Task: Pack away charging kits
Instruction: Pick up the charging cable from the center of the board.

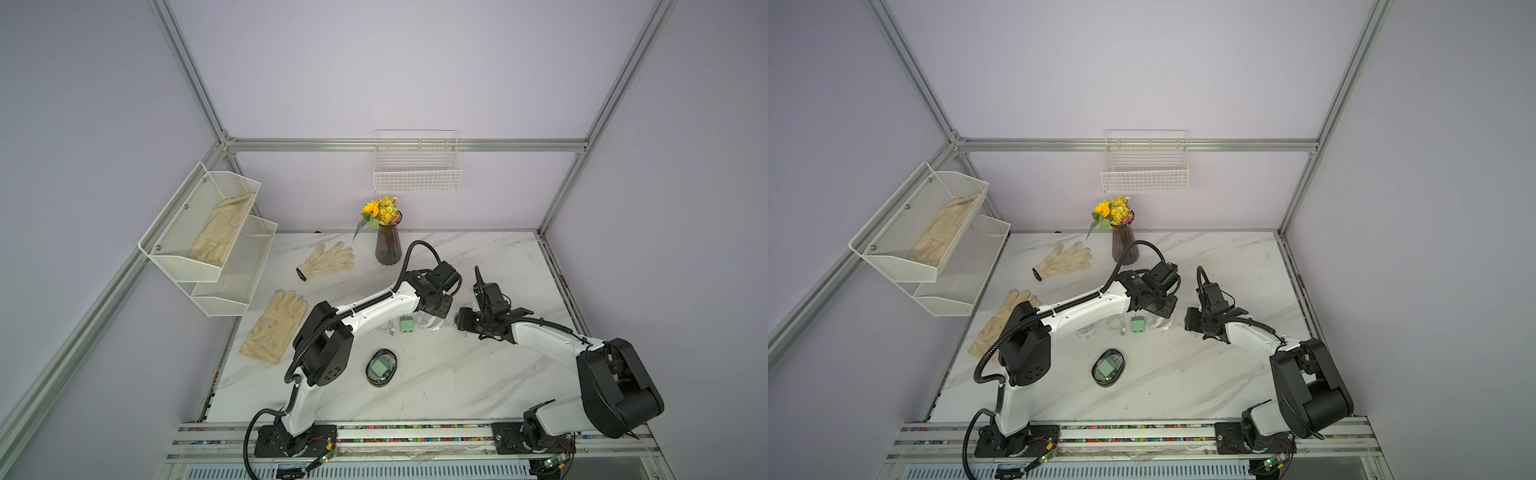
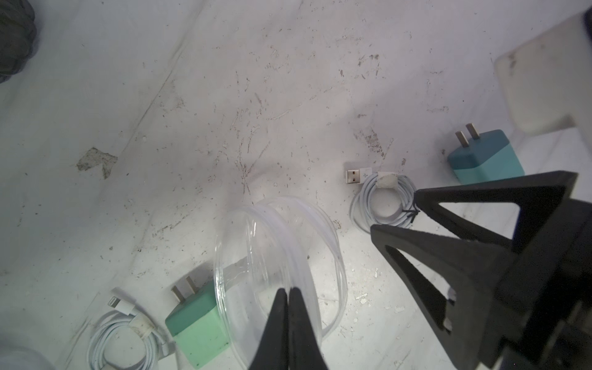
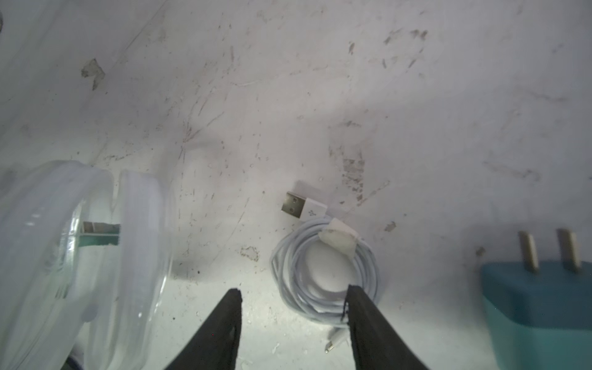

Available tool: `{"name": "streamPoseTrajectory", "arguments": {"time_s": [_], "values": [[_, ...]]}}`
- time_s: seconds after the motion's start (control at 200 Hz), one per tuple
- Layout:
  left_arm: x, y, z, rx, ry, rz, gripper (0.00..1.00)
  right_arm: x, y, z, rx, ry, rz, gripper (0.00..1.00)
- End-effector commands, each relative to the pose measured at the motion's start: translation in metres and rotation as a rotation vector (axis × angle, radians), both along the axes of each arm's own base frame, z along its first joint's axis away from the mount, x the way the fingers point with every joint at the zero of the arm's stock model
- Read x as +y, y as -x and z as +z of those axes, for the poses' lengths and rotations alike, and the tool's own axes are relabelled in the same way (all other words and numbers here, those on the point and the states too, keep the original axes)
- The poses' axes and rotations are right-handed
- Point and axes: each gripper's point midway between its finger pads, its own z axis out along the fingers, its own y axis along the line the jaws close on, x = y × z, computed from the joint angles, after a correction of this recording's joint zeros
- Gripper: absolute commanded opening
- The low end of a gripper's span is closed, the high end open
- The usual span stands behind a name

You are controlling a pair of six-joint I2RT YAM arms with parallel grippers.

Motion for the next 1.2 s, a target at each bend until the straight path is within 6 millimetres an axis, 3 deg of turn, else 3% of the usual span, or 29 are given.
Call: {"name": "streamPoseTrajectory", "arguments": {"time_s": [0.0,0.14,0.335,0.525,0.695,0.92,1.08,1.195], "values": [[0.007,0.001,0.02,-0.039,0.03,-0.002,0.0,-0.014,-0.007,0.004,-0.016,0.075,-0.065,0.57],[0.006,0.003,0.018,-0.035,0.041,-0.009,0.0,-0.019,-0.011,0.004,-0.028,0.095,-0.092,0.59],[0.005,0.0,0.02,-0.035,0.064,-0.01,0.0,-0.017,-0.011,-0.029,0.08,0.133,-0.075,0.57],[0.006,-0.003,0.027,-0.048,0.081,-0.012,0.0,-0.015,-0.009,-0.025,0.074,0.108,-0.083,0.5],[0.005,-0.006,0.029,-0.053,0.093,-0.014,0.0,-0.009,0.0,-0.044,0.145,0.094,-0.058,0.42],[0.006,-0.008,0.029,-0.05,0.102,-0.012,0.0,0.002,0.013,-0.041,0.148,0.064,-0.057,0.39],[0.007,-0.009,0.028,-0.043,0.103,-0.013,0.0,0.006,0.021,-0.05,0.164,0.052,-0.058,0.24],[0.007,-0.006,0.024,-0.031,0.103,-0.018,0.0,0.003,0.022,-0.052,0.15,0.051,-0.075,0.03]]}}
